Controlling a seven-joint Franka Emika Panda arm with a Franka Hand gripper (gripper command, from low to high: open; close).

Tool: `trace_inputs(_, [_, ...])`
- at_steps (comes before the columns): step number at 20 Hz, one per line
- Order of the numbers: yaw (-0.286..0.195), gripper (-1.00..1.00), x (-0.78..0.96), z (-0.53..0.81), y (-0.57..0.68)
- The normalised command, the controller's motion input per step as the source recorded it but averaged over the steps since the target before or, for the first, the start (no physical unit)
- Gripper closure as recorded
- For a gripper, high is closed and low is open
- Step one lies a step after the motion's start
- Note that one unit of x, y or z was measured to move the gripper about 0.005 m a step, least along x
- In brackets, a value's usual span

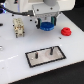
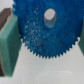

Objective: Insert the blue gear onto the right peg, followed by the red gear

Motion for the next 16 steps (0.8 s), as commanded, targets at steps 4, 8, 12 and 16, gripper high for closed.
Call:
trace_inputs(4, [0.0, 1.0, 0.82, 0.48, -0.15])
trace_inputs(8, [0.0, 1.0, 0.88, 0.48, -0.17])
trace_inputs(12, [0.0, 1.0, 0.89, 0.4, -0.2])
trace_inputs(16, [0.0, 1.0, 0.9, 0.26, -0.19])
